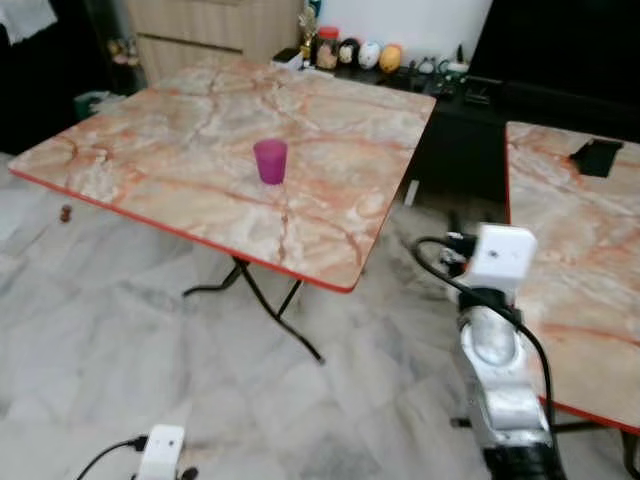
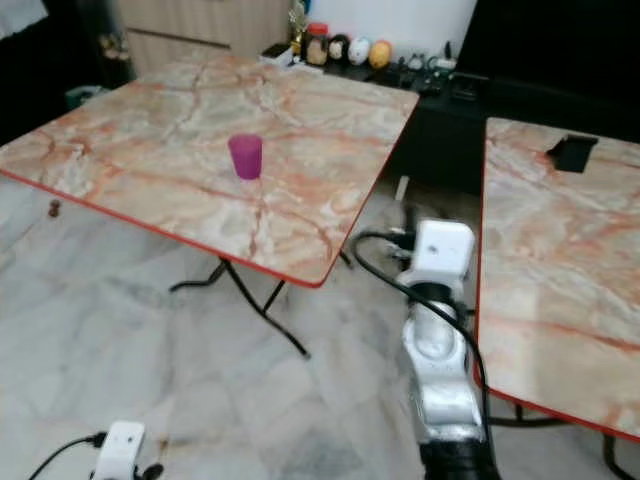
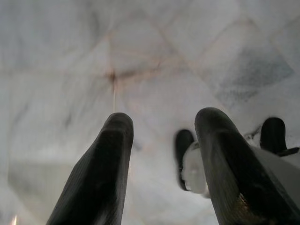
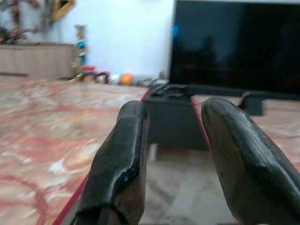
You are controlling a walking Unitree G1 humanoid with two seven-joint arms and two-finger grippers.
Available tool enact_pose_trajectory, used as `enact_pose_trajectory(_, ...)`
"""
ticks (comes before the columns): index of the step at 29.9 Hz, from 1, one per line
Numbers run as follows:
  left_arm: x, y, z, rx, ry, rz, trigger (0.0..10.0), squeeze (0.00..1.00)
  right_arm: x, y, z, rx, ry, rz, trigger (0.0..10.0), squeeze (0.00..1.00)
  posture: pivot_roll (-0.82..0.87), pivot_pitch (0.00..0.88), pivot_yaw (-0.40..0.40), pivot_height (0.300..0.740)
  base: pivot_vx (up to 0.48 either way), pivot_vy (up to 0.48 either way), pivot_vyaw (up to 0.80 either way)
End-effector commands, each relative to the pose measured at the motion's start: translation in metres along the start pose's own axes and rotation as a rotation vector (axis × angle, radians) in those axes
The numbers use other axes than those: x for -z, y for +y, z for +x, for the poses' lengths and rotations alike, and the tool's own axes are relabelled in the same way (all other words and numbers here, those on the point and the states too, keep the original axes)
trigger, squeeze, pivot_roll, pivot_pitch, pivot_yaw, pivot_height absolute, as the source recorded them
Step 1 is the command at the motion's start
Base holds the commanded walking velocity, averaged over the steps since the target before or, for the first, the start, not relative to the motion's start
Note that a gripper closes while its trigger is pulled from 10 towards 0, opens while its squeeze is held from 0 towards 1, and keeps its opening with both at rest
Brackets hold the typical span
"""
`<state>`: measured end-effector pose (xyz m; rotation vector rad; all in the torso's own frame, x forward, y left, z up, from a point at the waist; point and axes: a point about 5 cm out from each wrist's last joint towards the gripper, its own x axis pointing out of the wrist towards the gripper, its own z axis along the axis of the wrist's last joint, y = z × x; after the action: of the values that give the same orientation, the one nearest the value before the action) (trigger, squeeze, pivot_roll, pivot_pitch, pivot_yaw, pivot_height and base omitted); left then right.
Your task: Setting the table
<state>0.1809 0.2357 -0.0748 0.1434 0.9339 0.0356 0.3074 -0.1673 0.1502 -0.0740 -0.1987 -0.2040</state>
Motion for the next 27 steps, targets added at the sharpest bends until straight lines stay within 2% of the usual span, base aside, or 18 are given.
enact_pose_trajectory(1, 0.001, 0.003, 0.0, -0.005, 0.009, 0.001, 10.0, 0.0, -0.005, 0.006, 0.001, -0.016, -0.015, 0.014, 10.0, 0.0, 0.05, 0.0, -0.046, 0.728, 0.0, 0.319, -0.79)
enact_pose_trajectory(4, 0.001, 0.003, 0.0, -0.005, 0.009, 0.003, 10.0, 0.0, -0.004, 0.006, 0.001, -0.017, -0.012, 0.012, 10.0, 0.0, 0.05, 0.0, -0.045, 0.728, 0.0, 0.319, -0.79)
enact_pose_trajectory(7, 0.001, 0.003, 0.0, -0.004, 0.009, 0.005, 10.0, 0.0, -0.003, 0.005, 0.0, -0.017, -0.022, 0.006, 10.0, 0.0, 0.05, 0.0, -0.045, 0.728, 0.0, 0.306, 0.0)
enact_pose_trajectory(15, 0.0, 0.003, 0.0, 0.0, 0.008, 0.016, 10.0, 0.0, 0.002, -0.001, 0.003, -0.004, -0.005, -0.001, 10.0, 0.0, 0.05, 0.0, -0.045, 0.728, 0.0, 0.0, 0.0)
enact_pose_trajectory(19, 0.0, 0.003, 0.0, 0.002, 0.008, 0.017, 10.0, 0.0, 0.011, -0.01, 0.004, 0.019, 0.029, -0.031, 10.0, 0.0, 0.05, 0.0, -0.047, 0.728, 0.0, 0.0, 0.0)
enact_pose_trajectory(21, 0.0, 0.002, 0.0, 0.002, 0.008, 0.017, 10.0, 0.0, 0.024, -0.018, 0.001, 0.047, 0.075, -0.041, 10.0, 0.0, 0.05, 0.0, -0.048, 0.728, 0.0, 0.0, 0.0)
enact_pose_trajectory(23, 0.0, 0.002, 0.0, 0.002, 0.008, 0.017, 10.0, 0.0, 0.027, -0.02, 0.0, 0.051, 0.086, -0.044, 10.0, 0.0, 0.05, 0.0, -0.048, 0.728, 0.0, 0.0, 0.0)
enact_pose_trajectory(26, 0.001, 0.002, 0.0, 0.005, 0.009, 0.018, 10.0, 0.0, 0.056, -0.028, -0.011, 0.056, 0.188, -0.07, 10.0, 0.0, 0.05, 0.0, -0.048, 0.728, 0.0, 0.0, 0.0)
enact_pose_trajectory(27, 0.001, 0.002, 0.0, 0.005, 0.01, 0.018, 10.0, 0.0, 0.072, -0.032, -0.018, 0.058, 0.252, -0.072, 10.0, 0.0, 0.05, 0.0, -0.048, 0.728, 0.0, 0.0, 0.0)
